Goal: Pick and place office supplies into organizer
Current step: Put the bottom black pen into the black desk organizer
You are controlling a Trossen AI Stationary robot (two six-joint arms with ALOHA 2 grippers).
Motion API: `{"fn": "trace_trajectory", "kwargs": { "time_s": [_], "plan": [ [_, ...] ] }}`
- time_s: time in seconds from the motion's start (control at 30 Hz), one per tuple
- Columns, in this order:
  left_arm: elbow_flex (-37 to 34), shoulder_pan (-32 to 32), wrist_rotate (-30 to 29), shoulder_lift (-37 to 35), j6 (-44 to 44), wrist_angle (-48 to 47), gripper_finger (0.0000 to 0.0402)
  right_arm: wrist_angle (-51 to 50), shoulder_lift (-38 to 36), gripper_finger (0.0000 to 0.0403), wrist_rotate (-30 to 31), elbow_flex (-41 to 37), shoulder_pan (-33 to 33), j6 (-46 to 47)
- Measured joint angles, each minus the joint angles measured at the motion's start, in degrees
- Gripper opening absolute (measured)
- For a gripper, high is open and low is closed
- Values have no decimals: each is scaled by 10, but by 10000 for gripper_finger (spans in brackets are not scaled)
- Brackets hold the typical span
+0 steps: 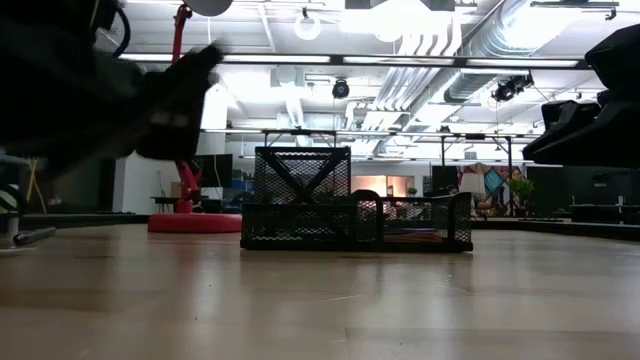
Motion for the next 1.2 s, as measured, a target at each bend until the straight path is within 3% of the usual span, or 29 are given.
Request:
{"fn": "trace_trajectory", "kwargs": {
  "time_s": [0.53,0.73,1.03,1.2],
  "plan": [
    [58,8,-77,-1,0,-26,24,0,0,87,0,0,0,-1],
    [95,42,-77,-1,-23,-78,21,0,0,87,0,0,0,0],
    [148,84,-28,-1,-85,-129,24,0,0,87,0,0,0,0],
    [154,82,-65,-1,-90,-118,26,0,0,87,0,0,0,0]
  ]
}}
